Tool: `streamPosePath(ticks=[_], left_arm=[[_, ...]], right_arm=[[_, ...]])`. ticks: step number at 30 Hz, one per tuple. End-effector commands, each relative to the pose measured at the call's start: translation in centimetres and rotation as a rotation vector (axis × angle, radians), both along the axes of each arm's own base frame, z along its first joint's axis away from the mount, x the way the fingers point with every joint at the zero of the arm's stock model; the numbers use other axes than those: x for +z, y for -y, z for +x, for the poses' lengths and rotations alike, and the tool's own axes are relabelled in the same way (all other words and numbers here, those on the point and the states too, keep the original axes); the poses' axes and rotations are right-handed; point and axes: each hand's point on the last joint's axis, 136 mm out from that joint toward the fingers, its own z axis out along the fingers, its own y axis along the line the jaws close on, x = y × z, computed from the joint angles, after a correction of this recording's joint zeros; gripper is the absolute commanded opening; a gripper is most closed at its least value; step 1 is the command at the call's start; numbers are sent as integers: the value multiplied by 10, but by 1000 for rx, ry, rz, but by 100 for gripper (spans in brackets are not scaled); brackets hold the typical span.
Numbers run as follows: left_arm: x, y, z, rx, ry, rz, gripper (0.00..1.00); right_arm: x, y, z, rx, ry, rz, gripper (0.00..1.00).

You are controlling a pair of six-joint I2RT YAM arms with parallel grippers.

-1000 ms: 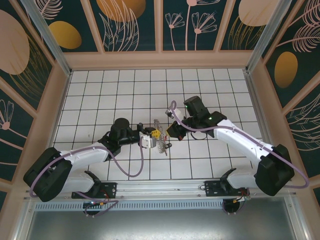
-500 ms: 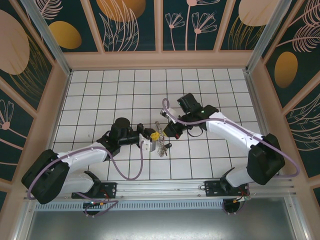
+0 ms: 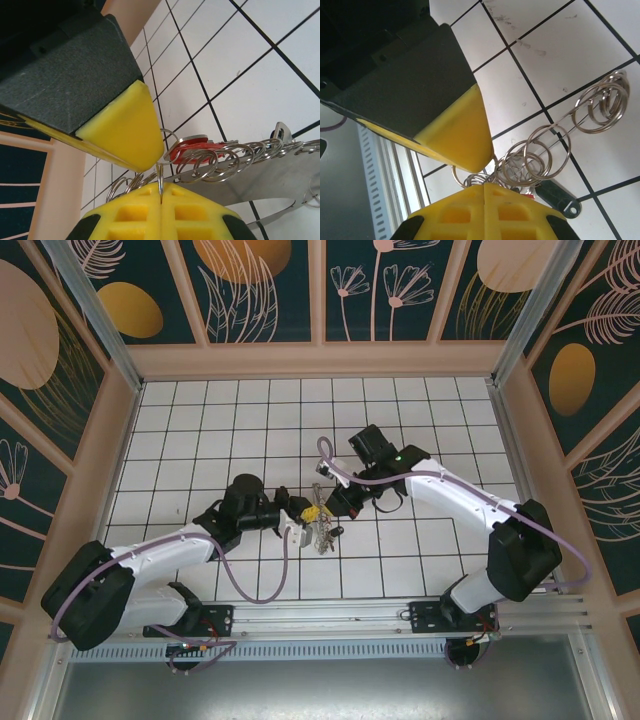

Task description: Put the keys on the keyring

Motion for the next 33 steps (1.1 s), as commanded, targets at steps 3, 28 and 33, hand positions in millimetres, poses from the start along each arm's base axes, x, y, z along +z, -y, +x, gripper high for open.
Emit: streamPosePath(ticks=[3, 28, 33], left_arm=[[3, 0, -2, -18, 51, 35, 0], [1, -1, -6, -43, 60, 56, 0], [1, 0, -7, -48, 57, 55, 0]], right_arm=[[8, -9, -6, 57, -1, 17, 0], [4, -10, 12, 19, 78, -80, 0], [6, -10, 15, 15, 72, -80, 0]])
